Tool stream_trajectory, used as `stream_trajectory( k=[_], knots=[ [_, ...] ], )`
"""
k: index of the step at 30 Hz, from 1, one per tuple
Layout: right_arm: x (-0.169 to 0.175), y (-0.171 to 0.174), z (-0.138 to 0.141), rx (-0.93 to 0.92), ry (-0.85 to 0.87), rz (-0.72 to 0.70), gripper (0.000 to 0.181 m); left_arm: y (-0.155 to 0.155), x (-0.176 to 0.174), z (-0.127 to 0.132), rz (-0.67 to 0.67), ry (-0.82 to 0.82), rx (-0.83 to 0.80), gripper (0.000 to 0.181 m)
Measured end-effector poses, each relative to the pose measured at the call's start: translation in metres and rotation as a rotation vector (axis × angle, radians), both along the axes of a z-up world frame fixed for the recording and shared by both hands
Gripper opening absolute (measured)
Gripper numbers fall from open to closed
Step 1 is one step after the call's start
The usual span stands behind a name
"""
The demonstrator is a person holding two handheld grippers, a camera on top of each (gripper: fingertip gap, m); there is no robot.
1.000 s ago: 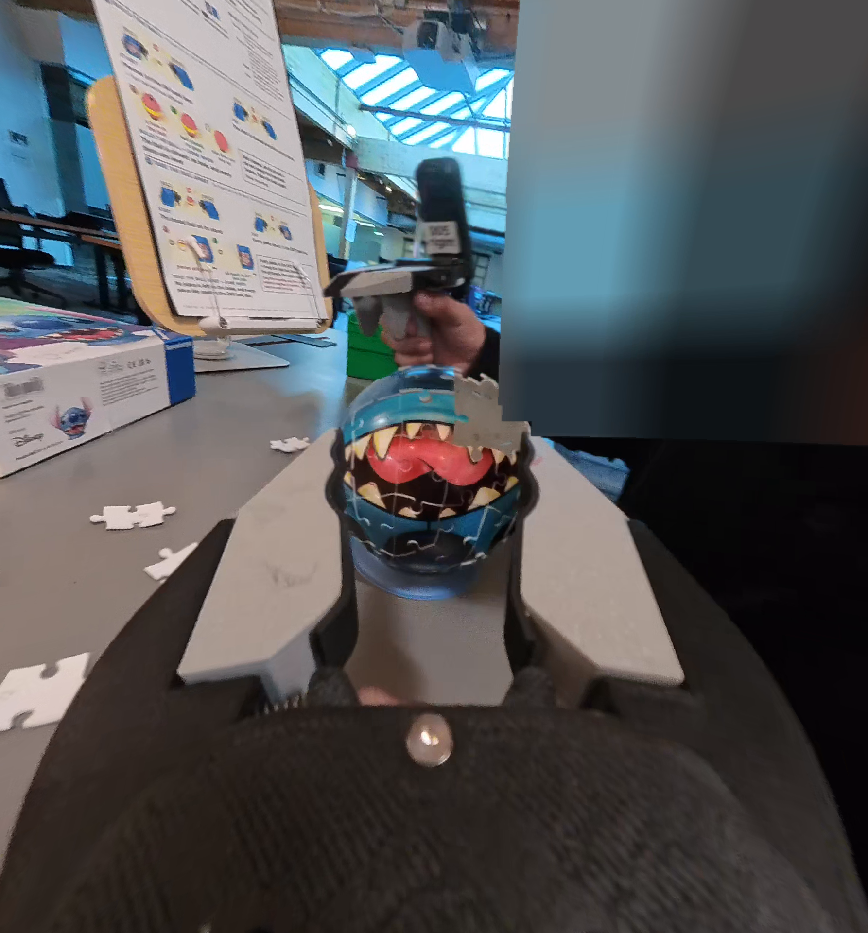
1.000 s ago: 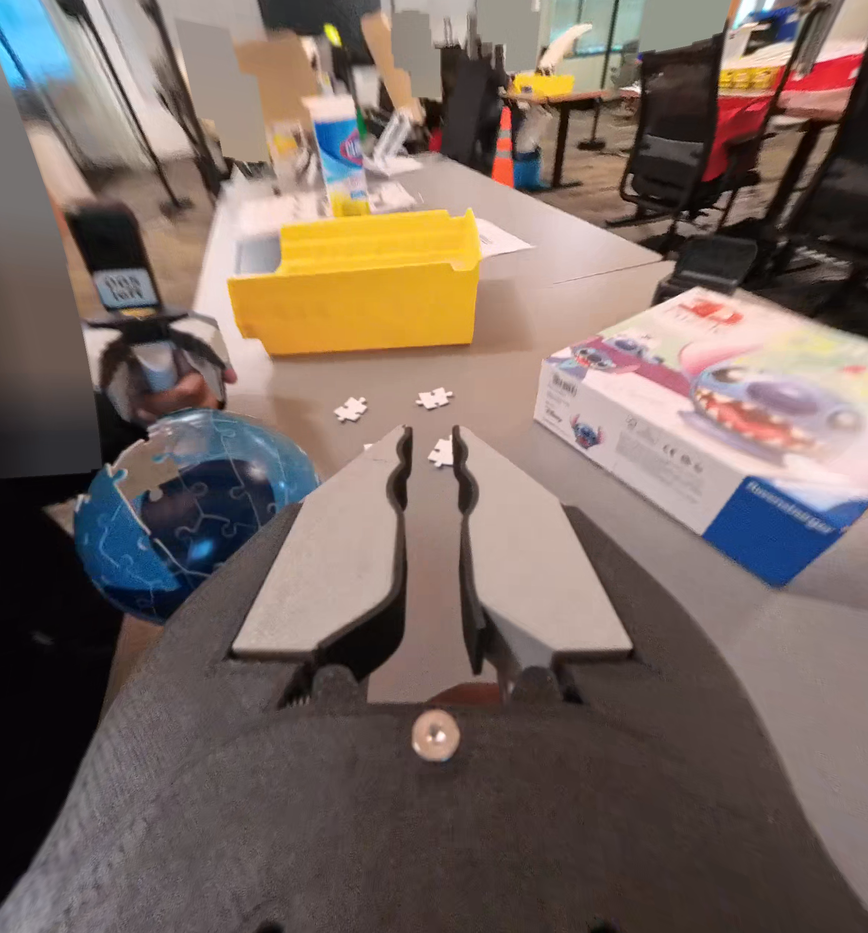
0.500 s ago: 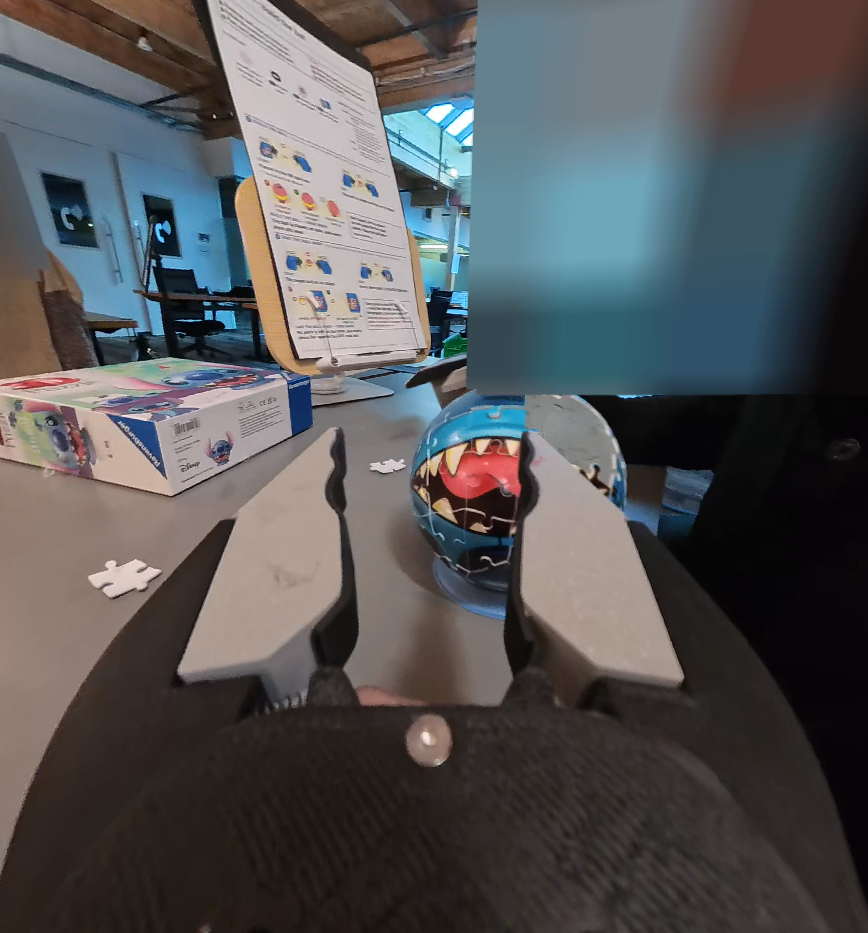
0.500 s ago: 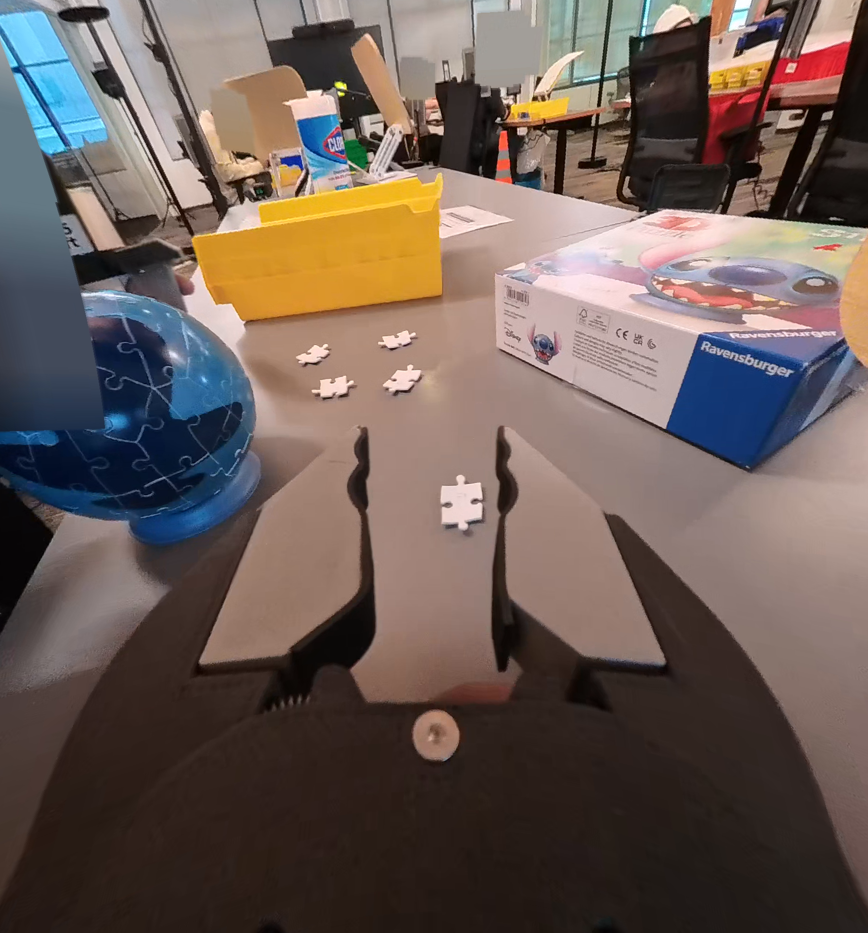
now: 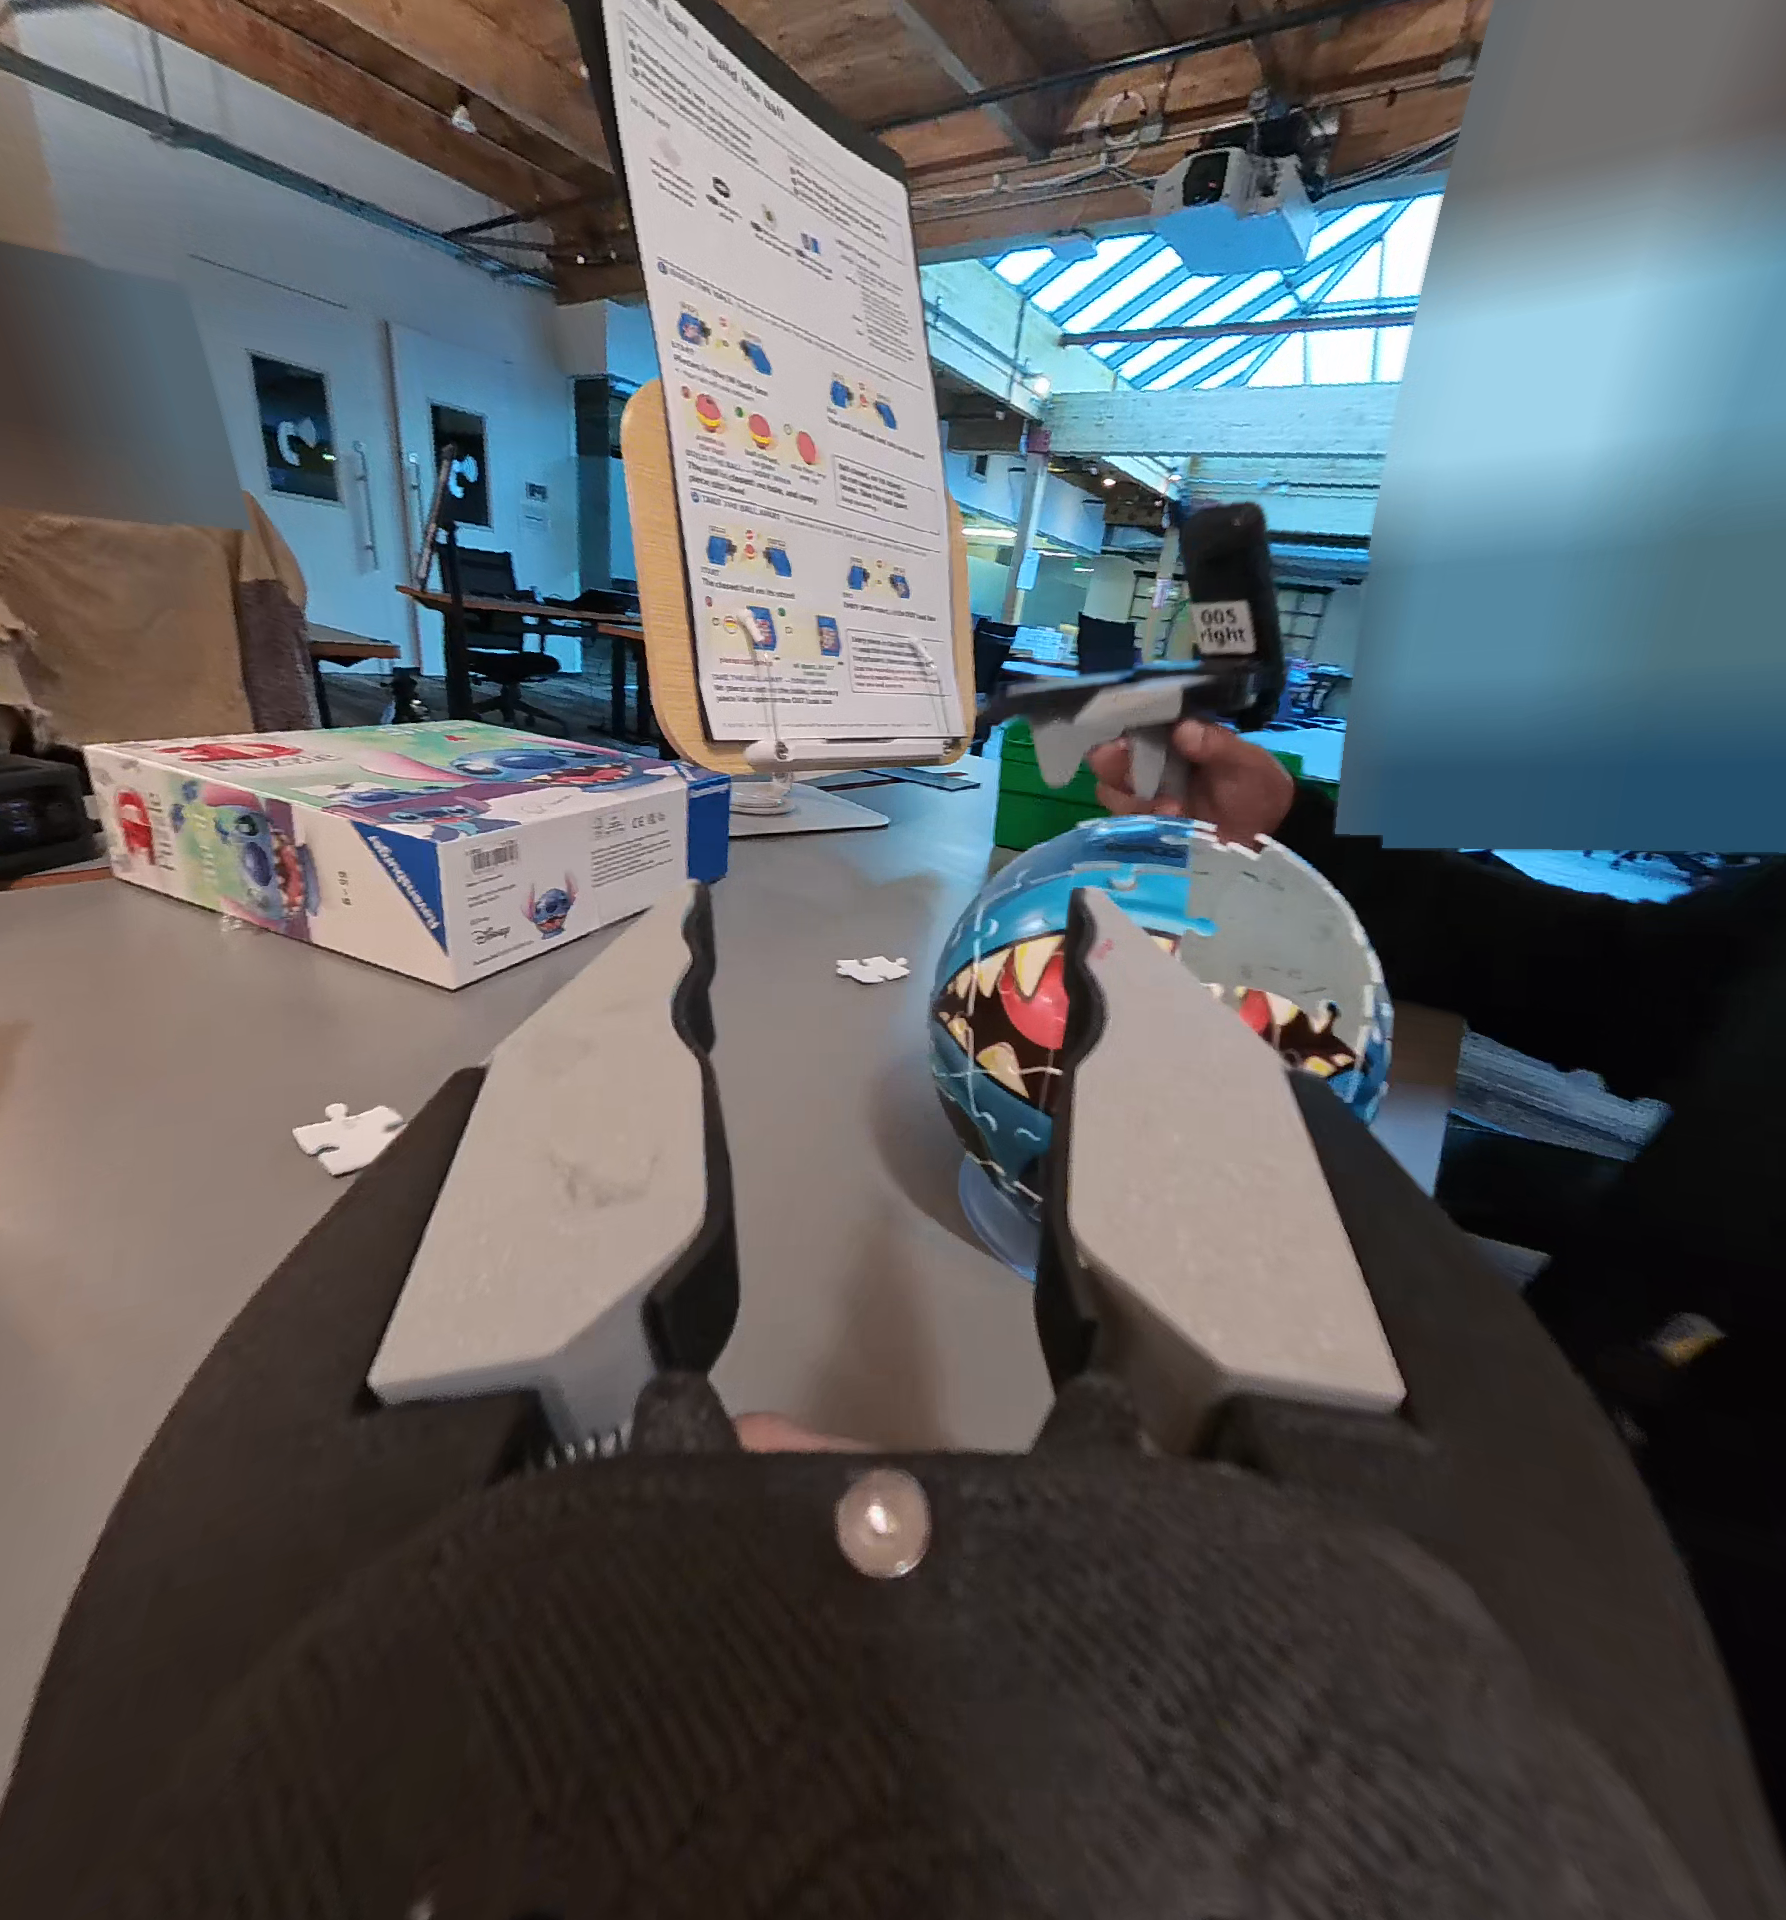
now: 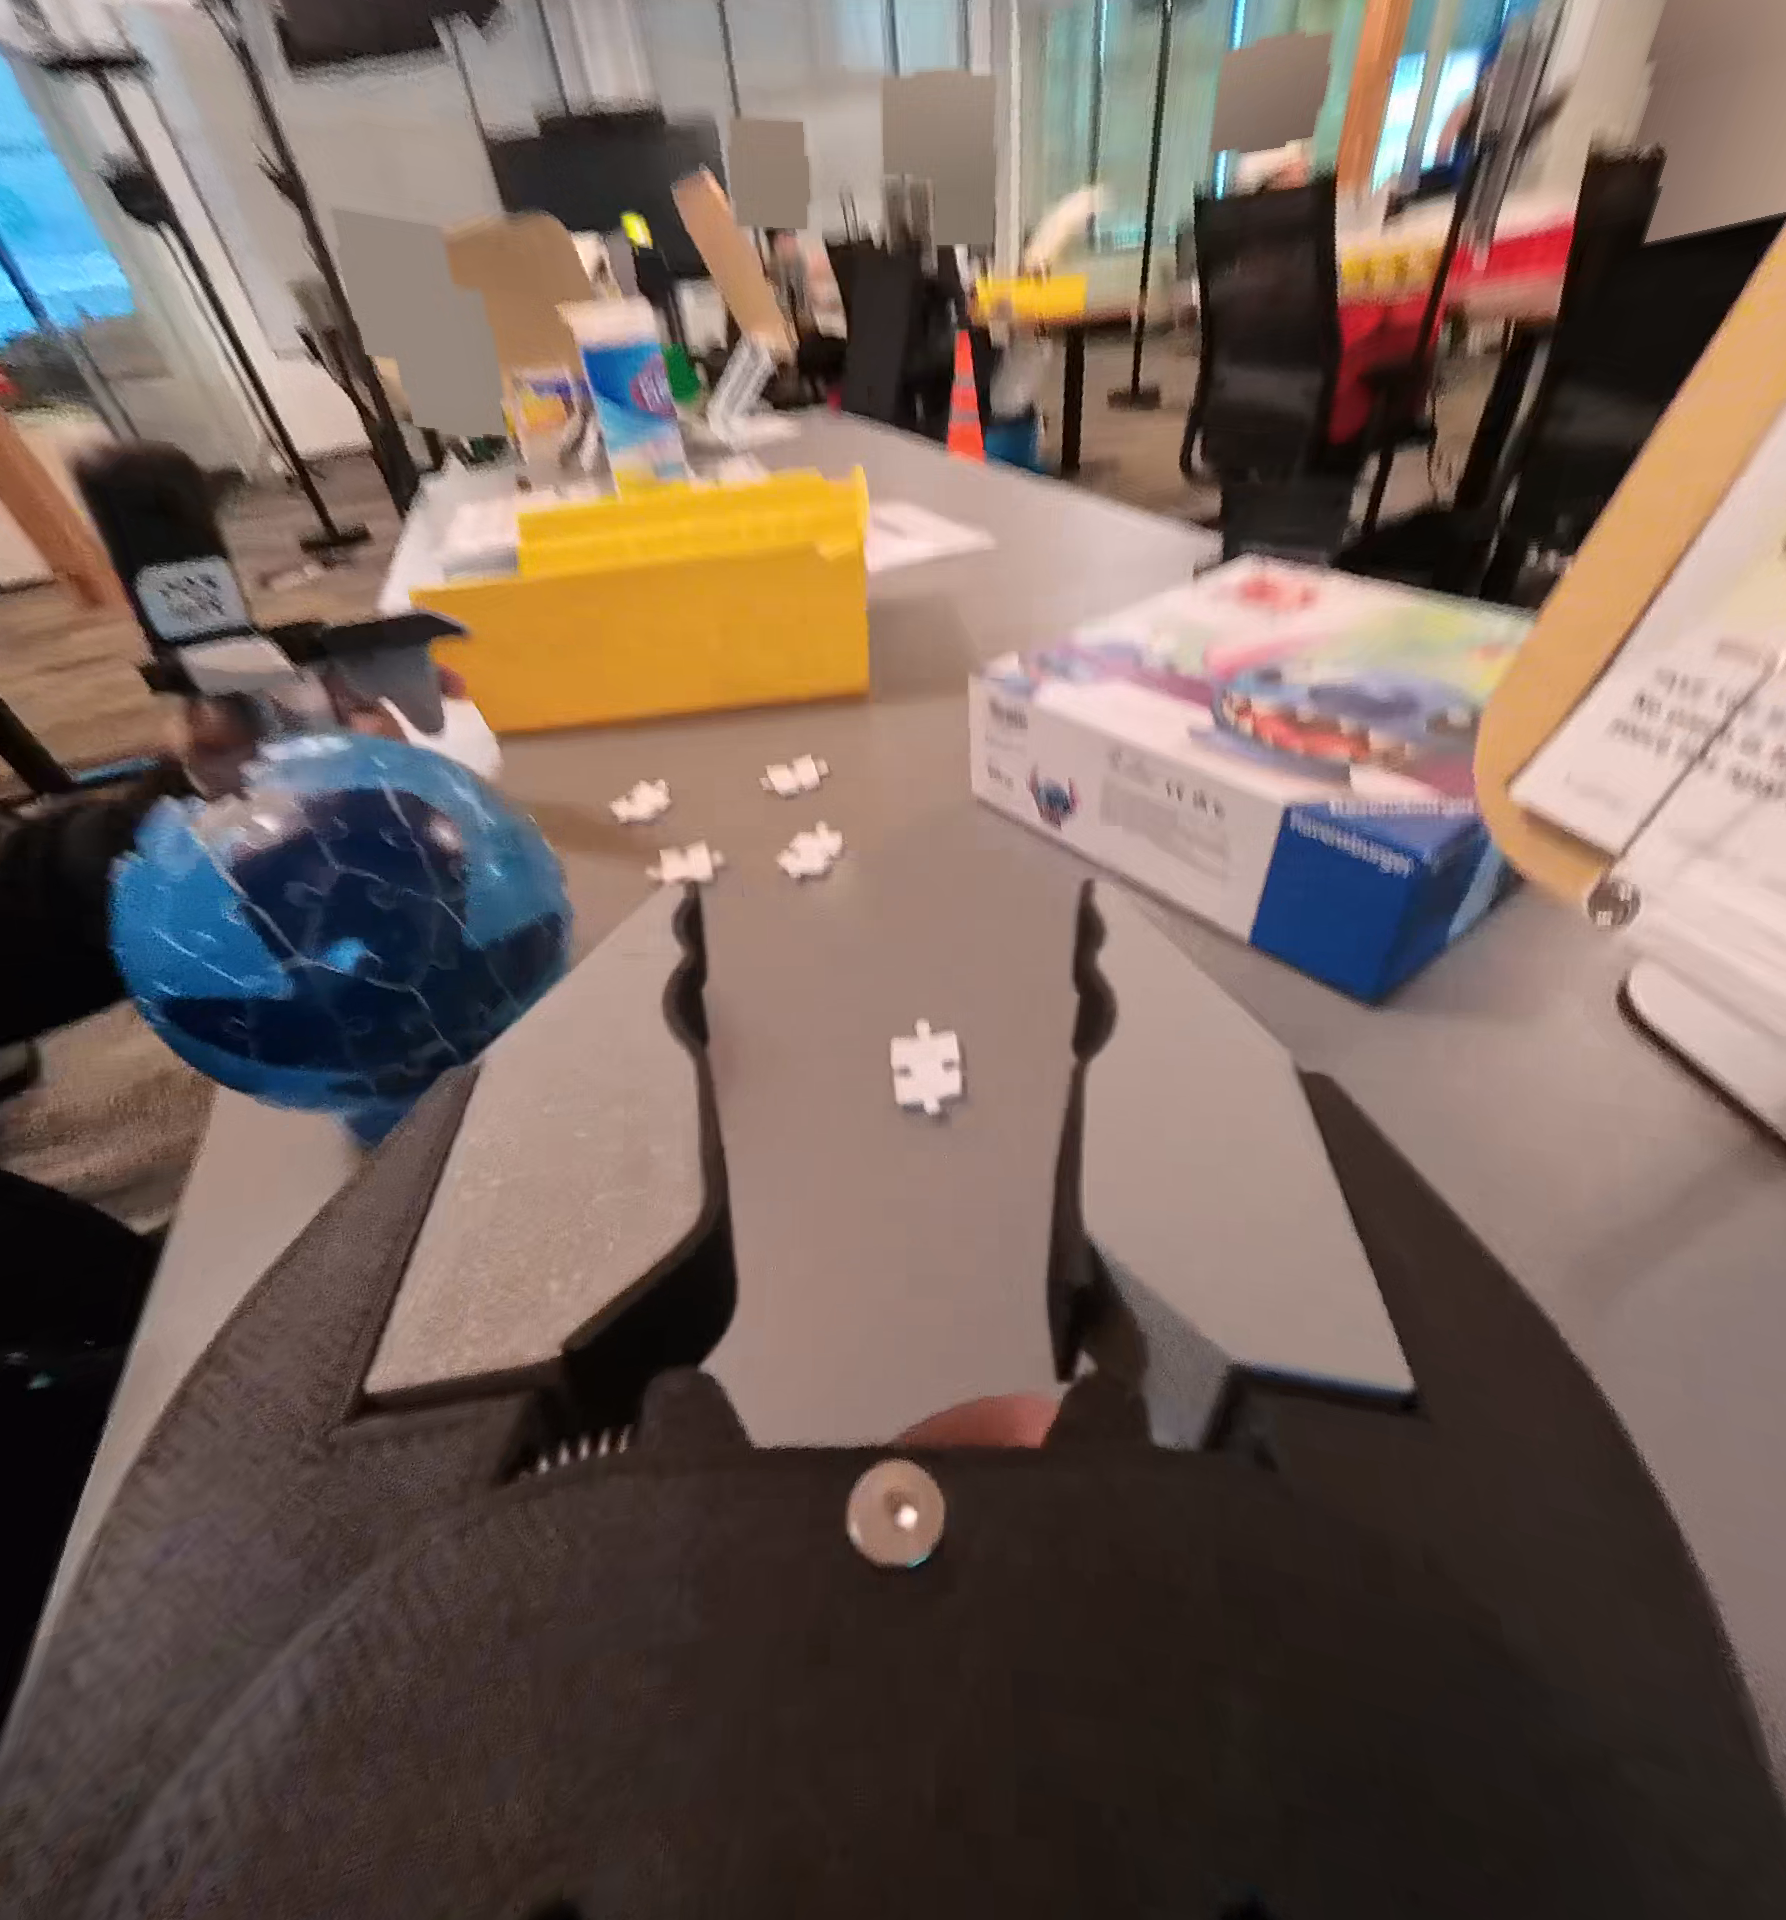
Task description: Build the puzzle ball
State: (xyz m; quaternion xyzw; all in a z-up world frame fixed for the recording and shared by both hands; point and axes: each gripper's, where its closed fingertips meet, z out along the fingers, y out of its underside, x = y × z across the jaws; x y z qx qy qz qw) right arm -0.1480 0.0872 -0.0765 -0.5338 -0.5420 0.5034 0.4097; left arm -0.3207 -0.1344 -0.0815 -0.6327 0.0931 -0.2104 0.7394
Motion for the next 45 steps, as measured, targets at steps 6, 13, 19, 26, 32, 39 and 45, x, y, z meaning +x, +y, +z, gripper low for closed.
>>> stream_trajectory(
  k=[6,13,19,26,32,39,45],
  knots=[
    [-0.012,0.022,-0.05,0.129,-0.154,-0.123,0.063,0.002,-0.012,0.001,0.105,0.023,0.012,0.065],
    [-0.018,0.002,-0.077,0.221,-0.259,-0.034,0.064,-0.002,-0.016,0.004,0.122,-0.007,0.032,0.064],
    [-0.014,-0.047,-0.08,0.296,-0.223,0.235,0.078,-0.01,-0.002,0.007,0.035,0.026,0.075,0.076],
    [-0.014,-0.122,-0.062,0.325,-0.104,0.454,0.106,-0.026,0.035,-0.021,-0.121,0.323,-0.058,0.087],
    [-0.028,-0.154,-0.055,0.449,-0.036,0.435,0.116,-0.012,0.067,-0.062,-0.216,0.743,-0.22,0.094],
    [-0.036,-0.169,-0.072,0.543,-0.069,0.436,0.118,-0.006,0.049,-0.068,-0.153,0.784,-0.226,0.095],
    [-0.033,-0.149,-0.077,0.495,-0.103,0.42,0.114,-0.018,-0.015,-0.082,-0.009,0.685,-0.353,0.102]
  ],
)
